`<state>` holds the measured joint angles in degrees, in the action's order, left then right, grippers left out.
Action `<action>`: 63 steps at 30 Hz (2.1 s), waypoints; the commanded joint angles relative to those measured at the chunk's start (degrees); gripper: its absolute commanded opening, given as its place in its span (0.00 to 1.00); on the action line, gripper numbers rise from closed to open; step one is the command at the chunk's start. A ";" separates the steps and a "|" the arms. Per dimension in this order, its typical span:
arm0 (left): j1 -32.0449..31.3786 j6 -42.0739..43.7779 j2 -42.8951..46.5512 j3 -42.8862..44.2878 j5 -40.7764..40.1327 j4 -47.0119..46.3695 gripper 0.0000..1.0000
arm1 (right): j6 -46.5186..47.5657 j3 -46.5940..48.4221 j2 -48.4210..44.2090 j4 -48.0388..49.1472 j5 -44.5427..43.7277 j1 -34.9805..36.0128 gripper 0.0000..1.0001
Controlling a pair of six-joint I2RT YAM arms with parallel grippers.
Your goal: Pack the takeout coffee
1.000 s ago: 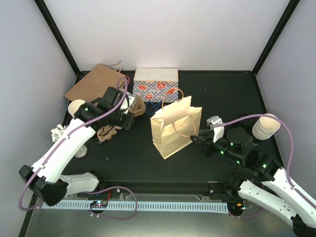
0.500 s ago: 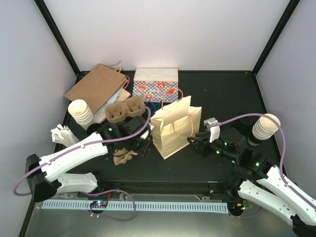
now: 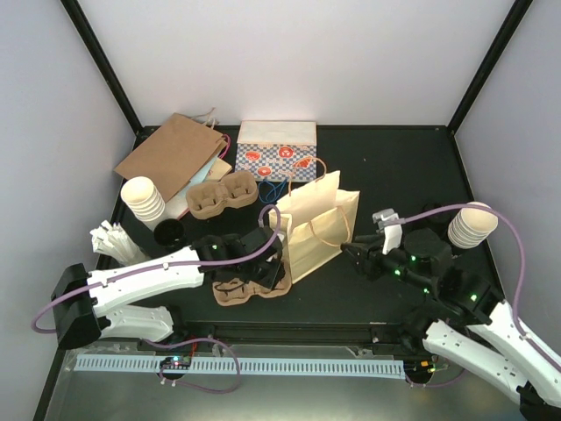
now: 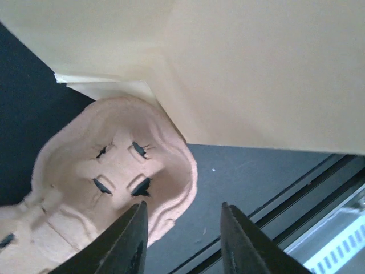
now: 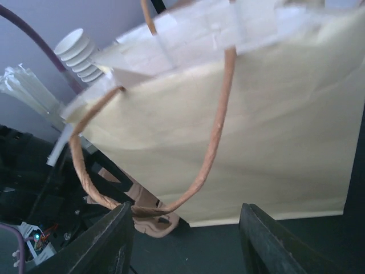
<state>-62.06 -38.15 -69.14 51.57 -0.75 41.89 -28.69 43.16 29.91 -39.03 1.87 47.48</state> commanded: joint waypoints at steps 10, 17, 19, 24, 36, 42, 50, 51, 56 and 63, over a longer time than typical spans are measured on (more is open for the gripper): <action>-0.69 -7.32 6.21 -2.60 -7.88 3.95 0.82 | 8.65 15.94 5.10 -9.47 -5.60 -0.13 0.55; -0.56 -15.48 5.47 -6.99 -9.01 2.31 0.85 | 9.61 18.57 8.32 -11.35 -3.63 -0.04 0.55; 0.11 -14.50 5.16 -7.03 -9.06 2.40 0.85 | 8.72 20.33 10.91 -15.38 -7.58 -0.03 0.55; 1.84 -15.62 5.33 -8.34 -6.80 3.03 0.85 | 10.51 20.07 12.20 -16.01 -9.33 -0.03 0.58; 1.74 -35.06 3.58 -12.79 -7.55 0.48 0.99 | 11.10 16.87 8.77 -11.10 -8.13 -0.07 0.62; 1.77 -37.42 1.56 -13.66 -7.60 -1.79 0.99 | 11.53 15.76 6.90 -9.65 -7.96 -0.04 0.62; 1.77 -38.73 -3.33 -12.12 -8.52 -2.04 0.96 | 12.16 15.26 6.55 -9.32 -7.58 -0.03 0.62; 1.77 -38.61 -3.79 -11.73 -8.74 -2.03 0.95 | 12.16 15.13 6.47 -9.32 -7.49 -0.05 0.62; 1.78 -38.59 -8.29 -10.20 -9.94 -1.82 0.88 | 12.22 14.46 5.88 -9.07 -6.87 -0.07 0.62; 1.77 -37.98 -15.48 -6.57 -11.03 1.86 0.78 | 12.83 14.32 4.81 -9.05 -6.96 -0.07 0.62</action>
<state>-60.45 -75.68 -81.97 42.02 -9.98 41.21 -16.73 57.69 35.73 -49.17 -5.41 47.48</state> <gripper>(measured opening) 0.826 0.623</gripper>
